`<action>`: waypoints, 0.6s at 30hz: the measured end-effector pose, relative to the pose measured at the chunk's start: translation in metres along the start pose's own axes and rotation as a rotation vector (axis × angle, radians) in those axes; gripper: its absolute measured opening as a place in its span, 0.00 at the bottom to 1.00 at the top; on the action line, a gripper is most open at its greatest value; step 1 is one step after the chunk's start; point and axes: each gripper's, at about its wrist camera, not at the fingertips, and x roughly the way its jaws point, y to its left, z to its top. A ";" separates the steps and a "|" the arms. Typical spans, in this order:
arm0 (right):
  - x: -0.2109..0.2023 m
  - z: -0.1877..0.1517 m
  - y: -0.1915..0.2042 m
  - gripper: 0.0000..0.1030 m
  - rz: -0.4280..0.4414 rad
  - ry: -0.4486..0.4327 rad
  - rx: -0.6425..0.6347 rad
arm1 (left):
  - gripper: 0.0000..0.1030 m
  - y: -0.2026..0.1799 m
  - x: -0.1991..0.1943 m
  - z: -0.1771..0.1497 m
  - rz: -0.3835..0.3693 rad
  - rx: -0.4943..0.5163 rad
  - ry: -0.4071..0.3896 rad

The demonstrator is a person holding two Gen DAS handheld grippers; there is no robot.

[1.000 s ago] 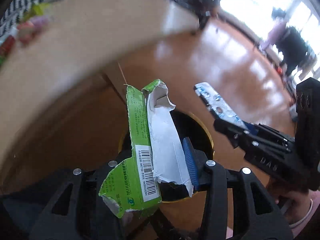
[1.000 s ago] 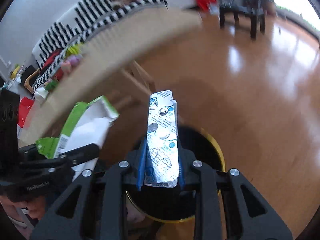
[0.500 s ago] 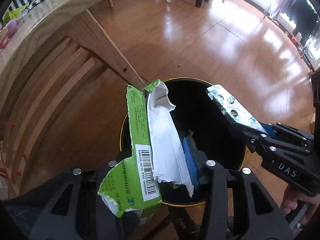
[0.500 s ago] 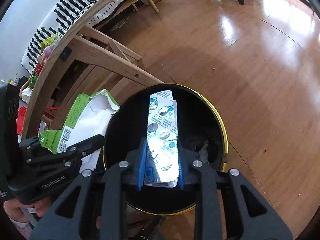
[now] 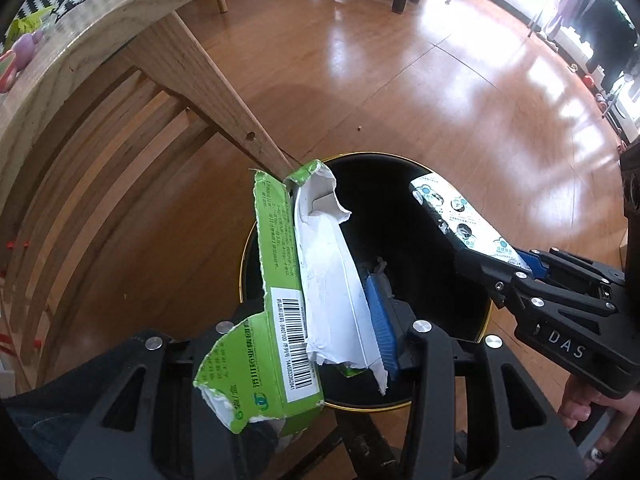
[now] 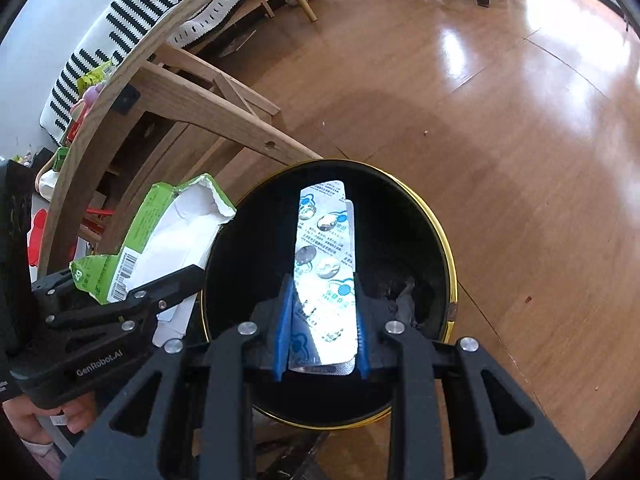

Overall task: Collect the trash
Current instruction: 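Lower both held items into the black trash bin and open both grippers, then move both grippers back to the table toward the white bag and squishy toy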

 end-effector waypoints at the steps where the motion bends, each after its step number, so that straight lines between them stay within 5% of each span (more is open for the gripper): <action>1: 0.001 0.000 0.000 0.25 -0.001 0.000 0.002 | 0.42 0.000 0.000 0.000 0.000 0.000 0.001; 8: 0.001 0.001 -0.010 0.26 0.050 0.003 0.068 | 0.52 -0.005 0.008 -0.001 0.001 0.013 0.038; 9: -0.003 0.003 -0.013 0.34 0.060 -0.008 0.086 | 0.68 -0.007 0.009 -0.003 0.009 0.020 0.047; 10: -0.006 0.004 -0.014 0.58 0.063 -0.023 0.094 | 0.77 -0.007 0.008 -0.003 0.016 0.024 0.040; 12: -0.023 0.010 -0.016 0.80 0.080 -0.078 0.113 | 0.89 -0.007 -0.002 -0.004 0.027 0.025 -0.019; 18: -0.074 0.027 -0.010 0.92 0.048 -0.208 0.097 | 0.93 0.008 -0.043 -0.008 -0.045 -0.077 -0.104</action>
